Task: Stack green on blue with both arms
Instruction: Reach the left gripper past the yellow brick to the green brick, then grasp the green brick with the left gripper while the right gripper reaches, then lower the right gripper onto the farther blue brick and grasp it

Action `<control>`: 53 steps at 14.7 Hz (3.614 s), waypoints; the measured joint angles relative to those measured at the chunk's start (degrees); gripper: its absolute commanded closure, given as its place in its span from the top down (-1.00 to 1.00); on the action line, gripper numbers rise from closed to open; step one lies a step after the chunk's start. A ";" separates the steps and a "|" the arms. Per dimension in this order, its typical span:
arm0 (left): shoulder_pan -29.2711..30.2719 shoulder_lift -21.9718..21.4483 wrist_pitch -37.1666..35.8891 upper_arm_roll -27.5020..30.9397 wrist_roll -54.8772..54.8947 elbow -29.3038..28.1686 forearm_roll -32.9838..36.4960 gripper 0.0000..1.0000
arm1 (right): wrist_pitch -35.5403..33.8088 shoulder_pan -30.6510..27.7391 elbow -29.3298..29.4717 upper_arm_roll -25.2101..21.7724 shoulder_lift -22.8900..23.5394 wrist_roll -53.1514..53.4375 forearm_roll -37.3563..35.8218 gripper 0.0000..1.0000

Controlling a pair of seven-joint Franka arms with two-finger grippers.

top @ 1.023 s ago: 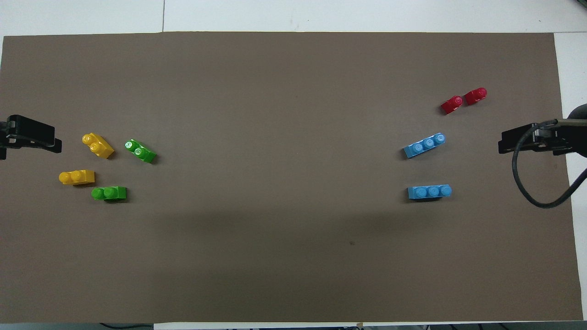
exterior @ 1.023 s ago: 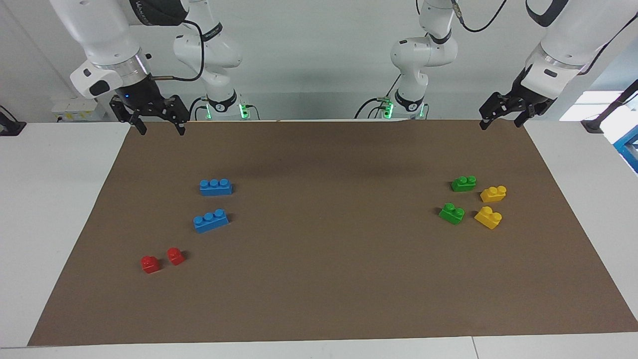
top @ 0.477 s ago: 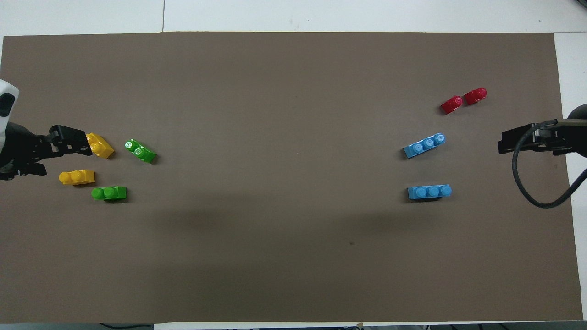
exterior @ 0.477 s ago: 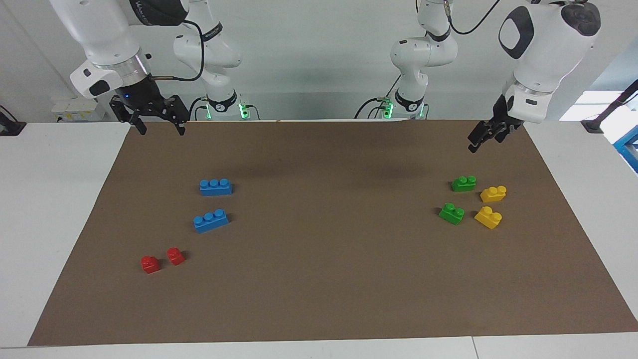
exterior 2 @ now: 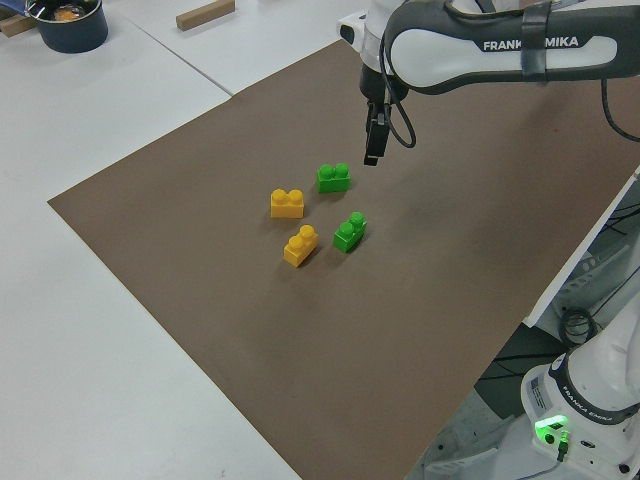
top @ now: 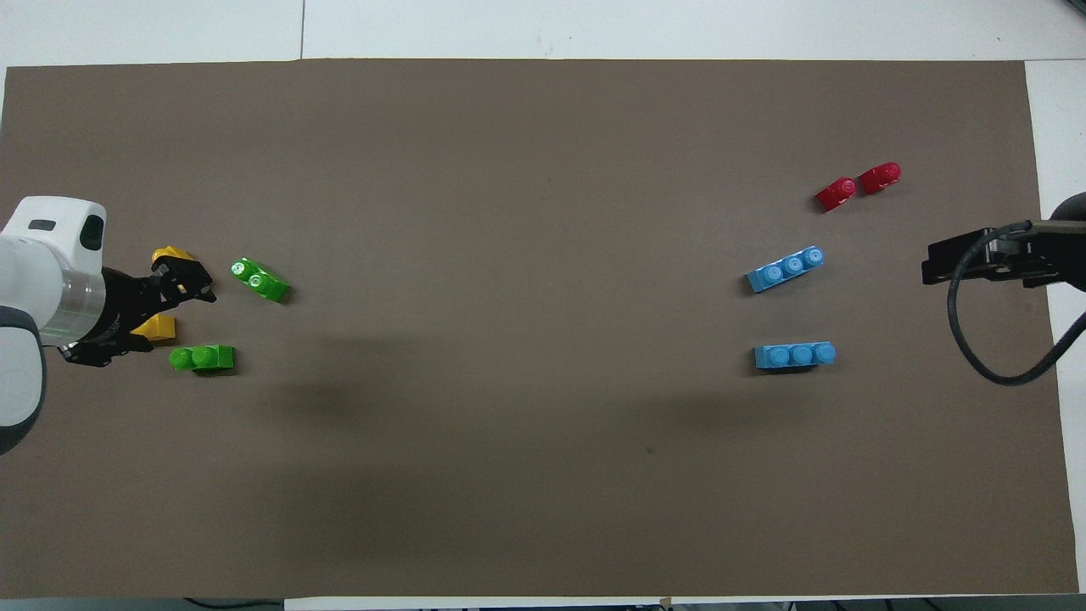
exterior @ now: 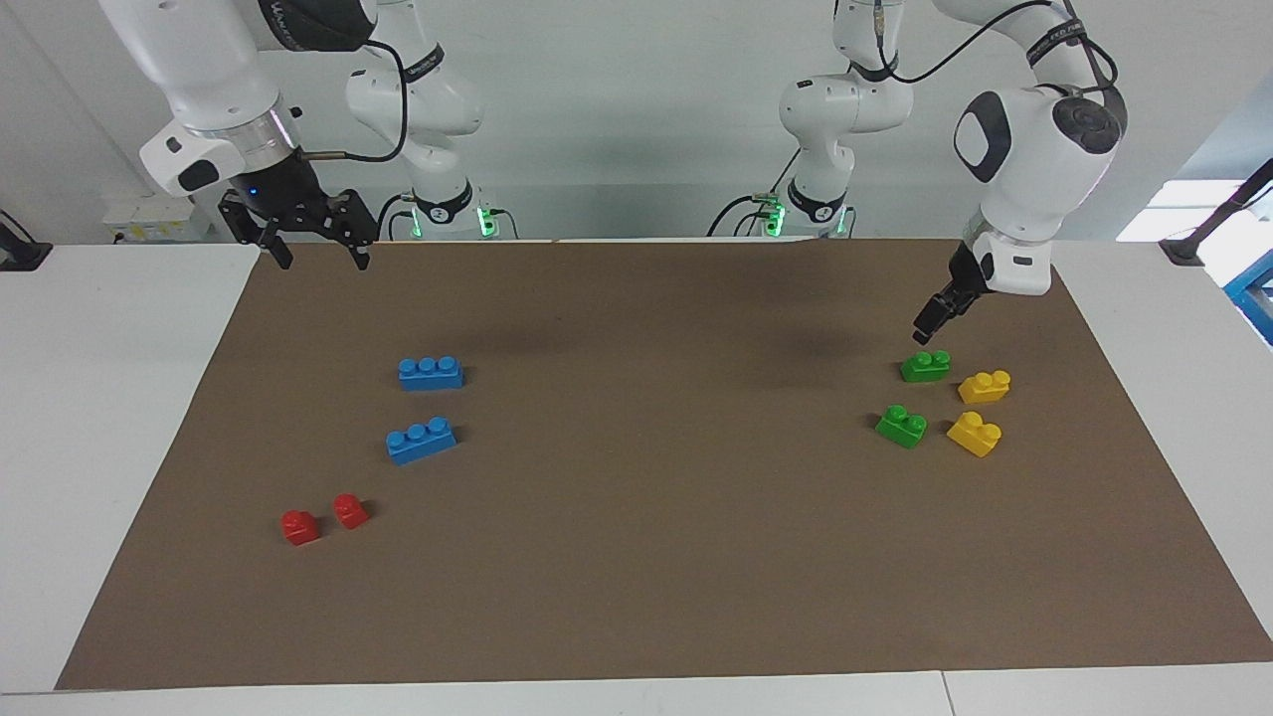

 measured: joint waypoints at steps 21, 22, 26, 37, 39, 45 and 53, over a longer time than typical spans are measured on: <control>-0.31 18.69 20.52 -0.48 -19.79 1.48 1.08 1.00 | 17.04 0.21 -5.84 0.35 13.19 42.61 0.24 0.92; -0.31 18.90 20.52 -0.48 -19.79 1.55 1.22 1.00 | 17.99 0.23 -5.83 0.35 14.45 45.21 1.02 0.92; -0.29 18.97 20.53 -0.43 -19.79 1.85 1.27 0.88 | 20.53 0.04 -5.82 0.15 17.62 48.03 5.63 0.91; -0.24 19.78 23.11 -0.28 -19.79 2.09 1.32 -1.00 | 23.70 -2.50 -5.49 0.06 21.54 61.69 18.11 0.86; -0.21 19.84 23.20 -0.26 -19.79 2.71 1.32 -1.00 | 23.70 -3.72 -5.46 0.06 22.68 61.69 18.19 0.86; -0.21 20.04 20.94 -0.27 -19.79 4.98 1.35 -1.00 | 23.70 -6.01 -5.46 0.05 26.88 54.74 18.21 0.86; -1.81 13.92 -3.09 -1.44 -26.83 15.34 1.35 -1.00 | 23.78 -6.43 -5.78 0.06 29.70 50.07 20.01 0.87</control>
